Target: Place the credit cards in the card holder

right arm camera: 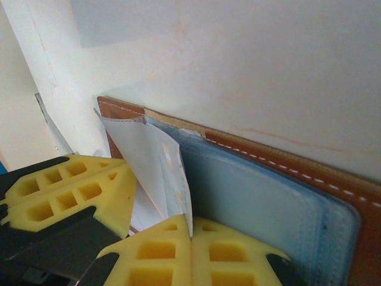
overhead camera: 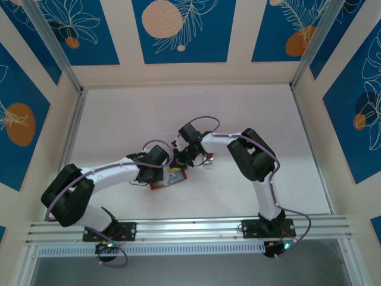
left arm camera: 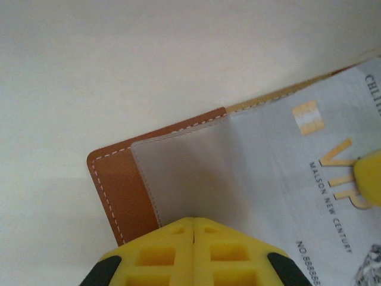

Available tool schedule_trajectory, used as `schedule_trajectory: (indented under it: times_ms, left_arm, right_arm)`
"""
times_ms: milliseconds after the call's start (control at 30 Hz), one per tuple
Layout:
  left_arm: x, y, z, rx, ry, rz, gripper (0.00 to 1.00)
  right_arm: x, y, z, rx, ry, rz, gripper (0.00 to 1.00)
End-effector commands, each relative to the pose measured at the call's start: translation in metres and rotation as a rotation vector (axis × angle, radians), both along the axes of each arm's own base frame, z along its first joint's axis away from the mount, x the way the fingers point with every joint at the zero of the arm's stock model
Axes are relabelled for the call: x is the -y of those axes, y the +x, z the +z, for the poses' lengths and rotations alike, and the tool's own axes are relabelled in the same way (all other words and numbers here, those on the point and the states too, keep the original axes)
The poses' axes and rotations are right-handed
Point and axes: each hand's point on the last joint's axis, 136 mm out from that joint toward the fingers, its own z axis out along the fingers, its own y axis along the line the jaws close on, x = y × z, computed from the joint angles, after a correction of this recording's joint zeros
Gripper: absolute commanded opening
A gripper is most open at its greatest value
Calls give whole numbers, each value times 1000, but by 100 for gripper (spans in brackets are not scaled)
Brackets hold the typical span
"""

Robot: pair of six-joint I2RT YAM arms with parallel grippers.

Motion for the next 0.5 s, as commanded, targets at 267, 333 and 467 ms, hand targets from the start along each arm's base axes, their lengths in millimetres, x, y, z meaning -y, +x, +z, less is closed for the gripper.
schedule_trajectory:
  times_ms: [267, 333, 467]
  left_arm:
    - [-7, -14, 11, -19, 12, -26, 10]
    - [-8, -17, 3, -43, 25, -25, 9]
    - [-15, -23, -8, -67, 48, -12, 5]
  right_arm:
    - [23, -3, -40, 30, -214, -8, 0]
    - [23, -3, -40, 37, -219, -3, 0]
    - [23, -2, -37, 57, -231, 11, 0]
